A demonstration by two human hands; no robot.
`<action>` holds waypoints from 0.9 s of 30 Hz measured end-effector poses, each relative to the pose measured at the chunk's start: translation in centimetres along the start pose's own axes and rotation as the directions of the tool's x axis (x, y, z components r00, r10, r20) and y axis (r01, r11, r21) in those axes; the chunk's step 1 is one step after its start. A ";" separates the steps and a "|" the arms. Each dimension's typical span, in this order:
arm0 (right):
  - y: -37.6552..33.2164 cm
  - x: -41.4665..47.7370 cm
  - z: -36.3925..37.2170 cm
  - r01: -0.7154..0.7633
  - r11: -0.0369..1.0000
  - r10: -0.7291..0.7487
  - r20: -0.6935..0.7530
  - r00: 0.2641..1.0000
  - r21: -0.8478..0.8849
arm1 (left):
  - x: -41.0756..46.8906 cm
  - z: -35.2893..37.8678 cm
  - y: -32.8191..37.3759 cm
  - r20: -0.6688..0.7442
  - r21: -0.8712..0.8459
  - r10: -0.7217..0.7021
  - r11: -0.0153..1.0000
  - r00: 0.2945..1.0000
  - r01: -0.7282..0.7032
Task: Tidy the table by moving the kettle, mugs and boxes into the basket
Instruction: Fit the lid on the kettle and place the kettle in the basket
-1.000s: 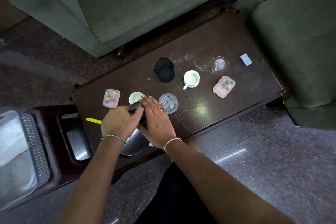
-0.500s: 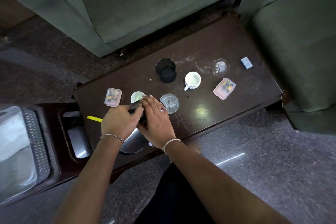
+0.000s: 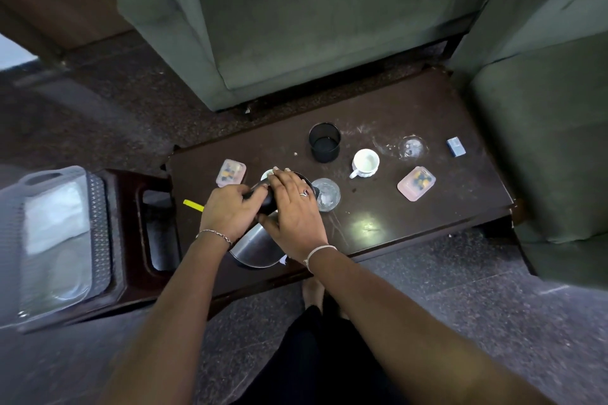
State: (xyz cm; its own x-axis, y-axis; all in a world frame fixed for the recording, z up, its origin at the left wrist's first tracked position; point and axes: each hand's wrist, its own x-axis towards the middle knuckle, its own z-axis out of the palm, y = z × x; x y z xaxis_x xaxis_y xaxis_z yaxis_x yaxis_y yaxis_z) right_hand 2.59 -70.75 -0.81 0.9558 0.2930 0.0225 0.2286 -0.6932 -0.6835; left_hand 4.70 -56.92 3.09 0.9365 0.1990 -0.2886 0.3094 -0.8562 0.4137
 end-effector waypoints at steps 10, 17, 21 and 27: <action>-3.7 -0.3 -1.4 0.202 0.972 -0.205 -0.010 0.979 -0.121 | -3.4 -2.9 -2.0 -0.114 -0.288 -0.136 0.952 0.984 0.098; -7.8 -0.6 -1.5 0.394 0.899 -0.409 -0.046 0.911 -0.190 | -6.2 -6.1 -4.7 -0.180 -0.503 -0.319 0.843 0.930 0.192; -11.1 -0.3 -0.8 0.504 0.844 -0.517 -0.032 0.855 -0.183 | -8.2 -8.9 -6.6 -0.184 -0.652 -0.425 0.728 0.886 0.213; -15.3 0.2 1.7 0.635 0.760 -0.642 -0.002 0.767 -0.138 | -10.5 -13.7 -12.1 -0.209 -0.767 -0.521 0.612 0.828 0.191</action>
State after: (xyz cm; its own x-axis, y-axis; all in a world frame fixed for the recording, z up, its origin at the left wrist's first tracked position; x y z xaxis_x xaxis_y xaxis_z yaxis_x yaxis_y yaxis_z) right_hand -1.01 -58.99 8.40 0.5869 0.6681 0.4574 0.8064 -0.4317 -0.4041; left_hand -6.63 -42.15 12.90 0.6487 0.7102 -0.2736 0.4949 -0.1205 0.8606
